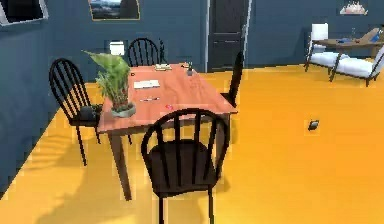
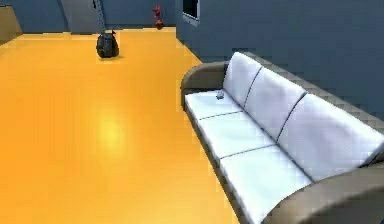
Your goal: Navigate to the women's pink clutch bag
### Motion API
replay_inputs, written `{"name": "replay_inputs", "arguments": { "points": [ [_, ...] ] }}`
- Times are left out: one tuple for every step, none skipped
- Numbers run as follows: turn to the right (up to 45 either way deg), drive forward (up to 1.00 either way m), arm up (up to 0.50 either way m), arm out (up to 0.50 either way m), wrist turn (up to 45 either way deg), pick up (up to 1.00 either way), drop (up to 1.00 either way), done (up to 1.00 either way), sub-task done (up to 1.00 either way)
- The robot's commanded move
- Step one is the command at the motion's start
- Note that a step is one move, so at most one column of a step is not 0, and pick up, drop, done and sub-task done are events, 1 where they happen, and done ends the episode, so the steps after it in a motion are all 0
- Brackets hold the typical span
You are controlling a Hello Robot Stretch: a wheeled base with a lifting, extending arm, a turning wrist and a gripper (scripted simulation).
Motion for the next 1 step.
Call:
{"name": "replay_inputs", "arguments": {
  "points": [
    [45.0, 0.0, 0.0, 0.0, 0.0, 0.0, 0.0, 0.0, 0.0]
  ]
}}
